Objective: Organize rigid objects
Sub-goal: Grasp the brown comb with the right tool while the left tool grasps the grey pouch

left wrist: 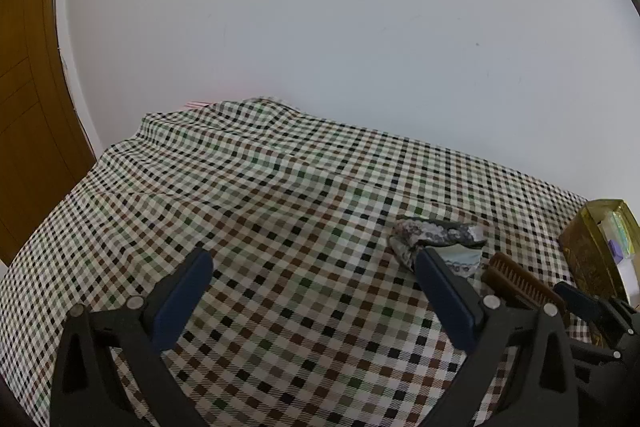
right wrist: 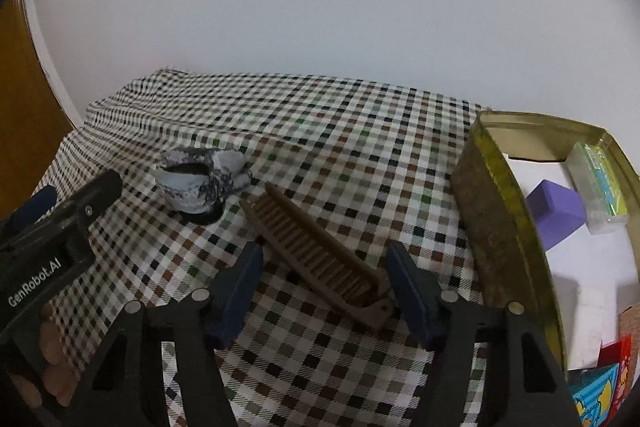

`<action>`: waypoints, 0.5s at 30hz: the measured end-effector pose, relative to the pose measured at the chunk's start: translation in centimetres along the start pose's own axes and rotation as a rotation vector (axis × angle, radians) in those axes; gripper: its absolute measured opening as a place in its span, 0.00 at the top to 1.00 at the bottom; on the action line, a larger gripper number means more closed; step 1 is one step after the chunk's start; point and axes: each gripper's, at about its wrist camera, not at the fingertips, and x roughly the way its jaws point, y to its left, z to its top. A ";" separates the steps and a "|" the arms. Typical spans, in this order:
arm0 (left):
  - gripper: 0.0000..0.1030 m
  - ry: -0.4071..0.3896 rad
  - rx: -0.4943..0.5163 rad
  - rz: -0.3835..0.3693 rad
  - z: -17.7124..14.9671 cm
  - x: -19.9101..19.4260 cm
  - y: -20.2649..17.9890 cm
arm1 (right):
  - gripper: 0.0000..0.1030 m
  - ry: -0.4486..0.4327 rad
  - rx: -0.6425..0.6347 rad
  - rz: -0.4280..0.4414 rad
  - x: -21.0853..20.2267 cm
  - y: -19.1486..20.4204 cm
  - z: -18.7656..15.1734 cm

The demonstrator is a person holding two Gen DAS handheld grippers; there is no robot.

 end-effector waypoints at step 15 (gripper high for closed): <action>0.01 0.004 -0.016 -0.005 0.2 0.3 0.5 | 0.74 -0.007 -0.056 0.021 -0.4 -0.2 -0.6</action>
